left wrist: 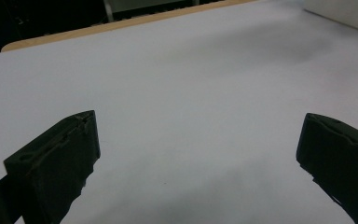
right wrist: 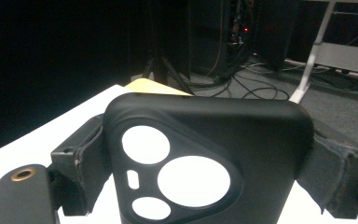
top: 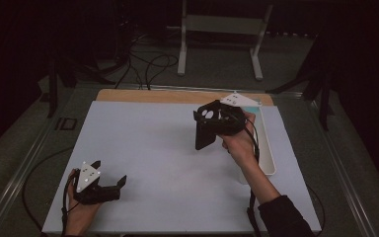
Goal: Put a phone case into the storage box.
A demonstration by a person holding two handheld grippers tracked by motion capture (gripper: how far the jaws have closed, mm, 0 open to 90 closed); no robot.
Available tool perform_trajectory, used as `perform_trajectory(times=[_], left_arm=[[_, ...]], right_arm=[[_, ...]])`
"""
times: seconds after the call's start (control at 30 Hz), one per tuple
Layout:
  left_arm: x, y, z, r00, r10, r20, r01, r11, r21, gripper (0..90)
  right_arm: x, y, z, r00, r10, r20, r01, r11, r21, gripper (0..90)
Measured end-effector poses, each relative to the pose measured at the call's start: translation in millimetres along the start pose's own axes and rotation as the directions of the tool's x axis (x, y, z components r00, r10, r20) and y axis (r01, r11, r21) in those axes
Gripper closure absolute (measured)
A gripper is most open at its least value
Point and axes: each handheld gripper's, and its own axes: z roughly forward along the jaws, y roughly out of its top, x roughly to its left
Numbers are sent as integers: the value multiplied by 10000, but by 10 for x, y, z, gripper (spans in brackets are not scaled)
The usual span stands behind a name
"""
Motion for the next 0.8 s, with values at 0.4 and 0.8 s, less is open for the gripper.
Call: perform_trajectory(times=[0.4, 0.8], left_arm=[[-3, -1, 0, 10000, 2, 18, -2, 10000, 2, 1], [-7, -1, -1, 10000, -13, 29, 13, 10000, -14, 1]], right_arm=[[-141, 115, -47, 9989, -116, 457, 121, 9999, -113, 135], [-333, 192, -77, 9950, 112, 989, -82, 9995, -310, 135]])
